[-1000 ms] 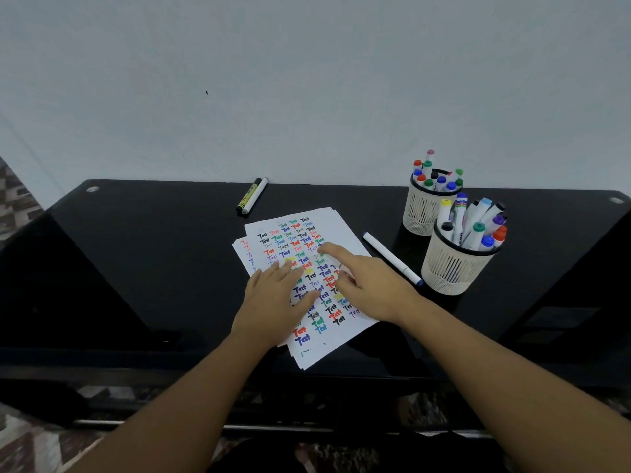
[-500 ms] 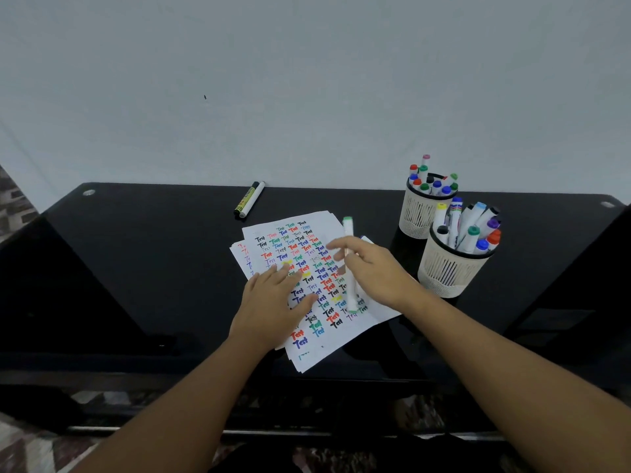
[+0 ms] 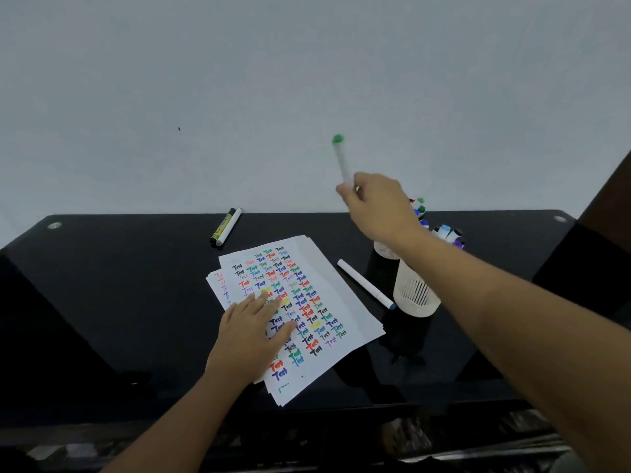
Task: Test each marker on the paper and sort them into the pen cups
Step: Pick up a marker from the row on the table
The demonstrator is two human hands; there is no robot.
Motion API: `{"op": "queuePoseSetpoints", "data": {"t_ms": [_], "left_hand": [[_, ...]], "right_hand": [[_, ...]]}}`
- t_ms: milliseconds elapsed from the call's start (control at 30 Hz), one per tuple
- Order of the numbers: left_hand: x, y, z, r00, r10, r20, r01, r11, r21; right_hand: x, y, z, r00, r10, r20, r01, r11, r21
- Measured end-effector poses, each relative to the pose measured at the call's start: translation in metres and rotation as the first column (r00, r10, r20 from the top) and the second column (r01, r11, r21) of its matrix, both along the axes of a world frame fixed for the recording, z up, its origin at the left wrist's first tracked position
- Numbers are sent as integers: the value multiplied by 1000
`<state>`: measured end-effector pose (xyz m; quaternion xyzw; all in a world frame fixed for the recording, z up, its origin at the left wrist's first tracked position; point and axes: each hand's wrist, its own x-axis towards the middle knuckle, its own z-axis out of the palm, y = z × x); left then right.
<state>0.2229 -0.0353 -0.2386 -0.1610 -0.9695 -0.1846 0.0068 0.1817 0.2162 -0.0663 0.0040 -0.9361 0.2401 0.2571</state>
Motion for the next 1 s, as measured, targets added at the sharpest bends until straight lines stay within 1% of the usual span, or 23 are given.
{"op": "queuePoseSetpoints", "data": {"t_ms": [167, 333, 433, 567, 667, 733, 800, 867, 1000], "left_hand": [[-2, -1, -2, 1000, 0, -4, 0, 1000, -11], [-1, -1, -3, 1000, 0, -10, 0, 1000, -20], [-2, -2, -2, 1000, 1, -3, -1, 1000, -23], [-2, -2, -1, 1000, 3, 13, -3, 1000, -23], [-2, -1, -1, 1000, 9, 7, -9, 1000, -16], [-3, -2, -2, 1000, 10, 8, -9, 1000, -21], [-4, -2, -3, 1000, 10, 8, -10, 1000, -23], [-5, -2, -6, 1000, 14, -8, -15, 1000, -18], [-6, -2, -8, 999, 18, -28, -19, 1000, -16]], "right_hand": [[-17, 46, 29, 994, -107, -13, 106, 993, -50], [-26, 84, 28, 978, -206, 40, 209, 974, -85], [-29, 95, 18, 971, -223, 82, 228, 972, -57], [-35, 105, 2, 957, -225, 182, 230, 973, -3], [-41, 110, -6, 947, -223, 230, 228, 974, 4], [-41, 112, -7, 942, -211, 262, 225, 974, -21], [-39, 114, -8, 953, -180, 243, 207, 974, -92], [-36, 113, -7, 976, -141, 165, 168, 972, -163], [-34, 109, -8, 991, -121, 60, 129, 979, -156]]}}
